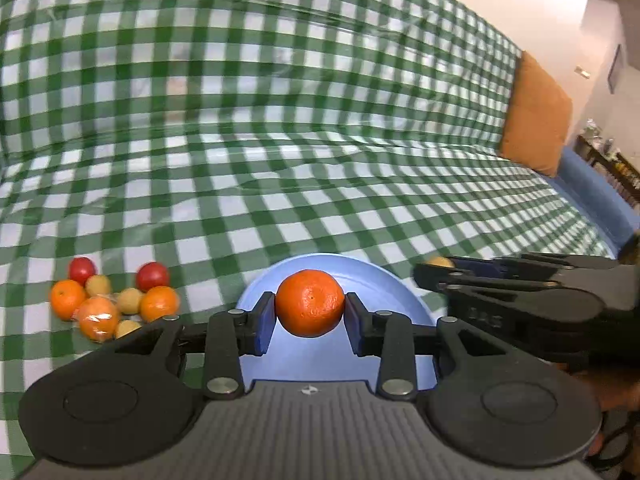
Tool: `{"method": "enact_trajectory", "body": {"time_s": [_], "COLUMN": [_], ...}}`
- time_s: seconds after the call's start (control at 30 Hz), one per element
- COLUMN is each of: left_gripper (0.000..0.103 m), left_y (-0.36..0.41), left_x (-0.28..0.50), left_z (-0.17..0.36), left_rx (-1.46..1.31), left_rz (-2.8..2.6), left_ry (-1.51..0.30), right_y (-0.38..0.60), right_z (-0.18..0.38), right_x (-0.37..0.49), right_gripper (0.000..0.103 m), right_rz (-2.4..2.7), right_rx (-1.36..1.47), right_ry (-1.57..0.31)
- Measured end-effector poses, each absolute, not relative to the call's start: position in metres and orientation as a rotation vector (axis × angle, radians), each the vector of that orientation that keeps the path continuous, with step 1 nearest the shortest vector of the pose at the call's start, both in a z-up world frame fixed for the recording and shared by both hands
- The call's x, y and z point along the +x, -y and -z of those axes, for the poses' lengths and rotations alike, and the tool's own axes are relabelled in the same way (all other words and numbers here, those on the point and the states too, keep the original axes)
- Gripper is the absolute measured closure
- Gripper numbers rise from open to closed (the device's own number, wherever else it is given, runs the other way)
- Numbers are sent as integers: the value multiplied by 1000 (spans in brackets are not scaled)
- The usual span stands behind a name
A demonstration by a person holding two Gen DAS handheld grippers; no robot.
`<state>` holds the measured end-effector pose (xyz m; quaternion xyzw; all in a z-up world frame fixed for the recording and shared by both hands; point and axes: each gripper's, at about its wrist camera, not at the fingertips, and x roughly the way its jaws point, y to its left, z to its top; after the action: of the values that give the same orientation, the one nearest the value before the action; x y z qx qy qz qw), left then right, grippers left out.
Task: Organize fruits
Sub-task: 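Carry the orange and yellow fruit onto the blue plate and open both tools, then move both open tools back toward the fruit cluster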
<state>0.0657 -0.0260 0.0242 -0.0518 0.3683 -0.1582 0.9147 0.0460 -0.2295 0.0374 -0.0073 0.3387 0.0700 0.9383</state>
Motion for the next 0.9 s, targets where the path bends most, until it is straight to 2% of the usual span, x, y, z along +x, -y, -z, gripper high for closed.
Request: {"method": "enact_trajectory", "body": {"time_s": [0.07, 0.1, 0.17, 0.63, 0.9], "left_gripper": [52, 52, 52, 52, 52], "left_y": [27, 27, 26, 23, 22], "left_x": [65, 65, 66, 67, 68], "left_z": [-25, -25, -25, -23, -21], "left_rx": [-116, -120, -132, -111, -103], "left_rz": [334, 337, 337, 317, 307], "left_ry": [-756, -753, -752, -772, -776], "right_y": [228, 227, 229, 228, 235], "right_z": [-36, -36, -36, -34, -35], "right_x": [48, 49, 49, 51, 52], "right_gripper": [70, 62, 57, 56, 45], "right_rz": [-134, -128, -125, -92, -85], "right_rx": [-16, -17, -12, -42, -9], "right_ry": [-697, -700, -699, -698, -692]}}
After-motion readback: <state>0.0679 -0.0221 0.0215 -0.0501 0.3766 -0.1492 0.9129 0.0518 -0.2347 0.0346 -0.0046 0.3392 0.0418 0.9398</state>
